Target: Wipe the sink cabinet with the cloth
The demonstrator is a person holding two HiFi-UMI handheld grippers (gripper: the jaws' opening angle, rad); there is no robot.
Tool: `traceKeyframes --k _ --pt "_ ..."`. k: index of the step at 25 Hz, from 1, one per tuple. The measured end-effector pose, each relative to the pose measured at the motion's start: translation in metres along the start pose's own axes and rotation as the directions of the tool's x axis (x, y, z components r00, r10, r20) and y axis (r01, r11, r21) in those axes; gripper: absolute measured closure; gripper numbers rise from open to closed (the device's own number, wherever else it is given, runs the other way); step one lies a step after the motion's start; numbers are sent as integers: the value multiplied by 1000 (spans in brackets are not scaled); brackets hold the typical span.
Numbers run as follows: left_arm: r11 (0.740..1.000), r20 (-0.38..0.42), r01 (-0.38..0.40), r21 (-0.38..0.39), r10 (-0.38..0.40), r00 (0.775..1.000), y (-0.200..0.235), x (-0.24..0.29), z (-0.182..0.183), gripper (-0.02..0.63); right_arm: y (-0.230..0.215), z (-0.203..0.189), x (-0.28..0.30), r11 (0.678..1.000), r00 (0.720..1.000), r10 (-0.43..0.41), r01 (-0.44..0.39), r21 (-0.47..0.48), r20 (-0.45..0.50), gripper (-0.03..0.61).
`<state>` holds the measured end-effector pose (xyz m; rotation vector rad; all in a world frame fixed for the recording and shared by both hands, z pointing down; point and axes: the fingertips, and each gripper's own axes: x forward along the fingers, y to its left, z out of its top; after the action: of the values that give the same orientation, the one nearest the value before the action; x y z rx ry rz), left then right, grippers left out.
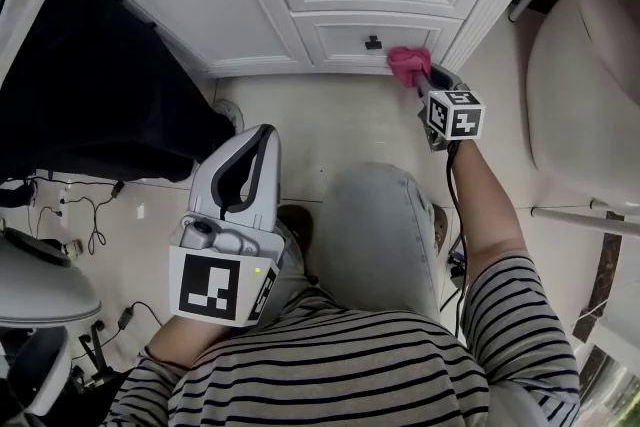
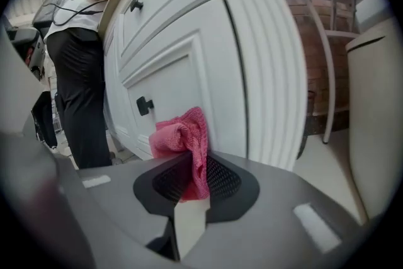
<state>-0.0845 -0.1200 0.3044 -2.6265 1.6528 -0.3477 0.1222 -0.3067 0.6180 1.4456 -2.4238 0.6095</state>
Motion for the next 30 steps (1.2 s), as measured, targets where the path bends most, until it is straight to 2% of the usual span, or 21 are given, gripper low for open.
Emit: traceKeyframes --k 6,9,11,14,19,24,27,30 --pt "1000 -7 17 17 -17 1000 -13 7 7 612 -56 -10 -35 995 995 -93 94 15 -19 514" --pt "1000 7 14 28 -14 1000 -14 13 17 612 -83 1 -45 988 989 -150 151 33 -15 515" --pt "999 7 20 29 -20 1000 -18 15 19 611 -88 10 -61 984 985 -170 170 48 -3 515" --pt "999 6 29 25 -29 1000 -23 13 19 612 -78 31 -95 986 986 -157 153 71 55 515" --pt "999 35 44 10 -45 998 -26 7 28 612 -21 113 -171 996 975 -89 81 46 205 515" --pt "999 108 45 -9 -44 993 -29 -22 55 612 77 208 -270 1000 925 6 -15 19 379 515" --pt "999 153 40 -23 -36 988 -33 -48 66 612 128 230 -320 998 888 43 -59 20 458 517" --pt "998 172 41 -47 -32 985 -39 -71 63 612 167 221 -348 997 869 50 -74 29 492 517"
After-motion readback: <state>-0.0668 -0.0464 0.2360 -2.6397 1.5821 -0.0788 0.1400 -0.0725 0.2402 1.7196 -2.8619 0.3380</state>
